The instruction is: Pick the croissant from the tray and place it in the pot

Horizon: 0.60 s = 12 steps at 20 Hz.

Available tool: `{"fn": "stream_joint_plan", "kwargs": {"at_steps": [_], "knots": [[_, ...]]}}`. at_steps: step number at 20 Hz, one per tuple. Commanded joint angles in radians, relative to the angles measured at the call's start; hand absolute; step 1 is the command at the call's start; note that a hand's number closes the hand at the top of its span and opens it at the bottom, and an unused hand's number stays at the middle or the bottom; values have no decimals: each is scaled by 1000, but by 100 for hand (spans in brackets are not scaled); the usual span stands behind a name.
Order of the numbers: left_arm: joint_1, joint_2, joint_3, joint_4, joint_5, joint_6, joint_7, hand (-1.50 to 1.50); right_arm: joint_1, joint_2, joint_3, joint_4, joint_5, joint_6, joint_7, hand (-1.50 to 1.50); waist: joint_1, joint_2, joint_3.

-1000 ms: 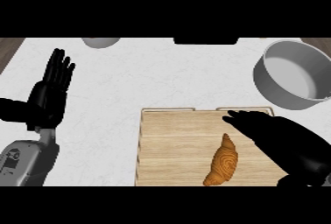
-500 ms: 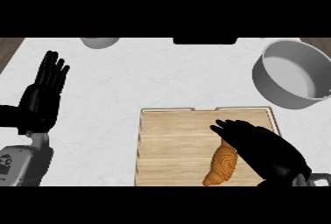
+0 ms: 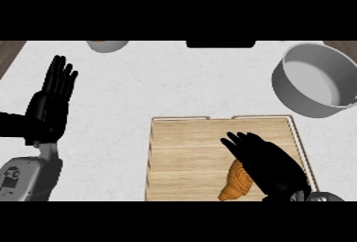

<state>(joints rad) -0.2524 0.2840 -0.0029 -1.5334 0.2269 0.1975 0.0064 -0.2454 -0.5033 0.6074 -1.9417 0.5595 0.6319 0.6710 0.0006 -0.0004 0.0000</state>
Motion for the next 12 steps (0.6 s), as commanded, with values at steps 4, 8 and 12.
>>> {"fn": "stream_joint_plan", "kwargs": {"at_steps": [4, 8, 12], "knots": [[-11, -18, 25, -30, -15, -22, 50, 0, 53, 40, -16, 105, 143, -25, -109, -150, 0, 0, 0], [46, -23, 24, -62, -25, -51, 18, 0, 61, 80, 9, 219, 232, -131, -207, -150, 4, 0, 0], [-51, -19, 63, 45, -32, -66, 32, 0, 12, 149, -5, 326, 267, -114, -268, -150, 1, 1, 0]]}}
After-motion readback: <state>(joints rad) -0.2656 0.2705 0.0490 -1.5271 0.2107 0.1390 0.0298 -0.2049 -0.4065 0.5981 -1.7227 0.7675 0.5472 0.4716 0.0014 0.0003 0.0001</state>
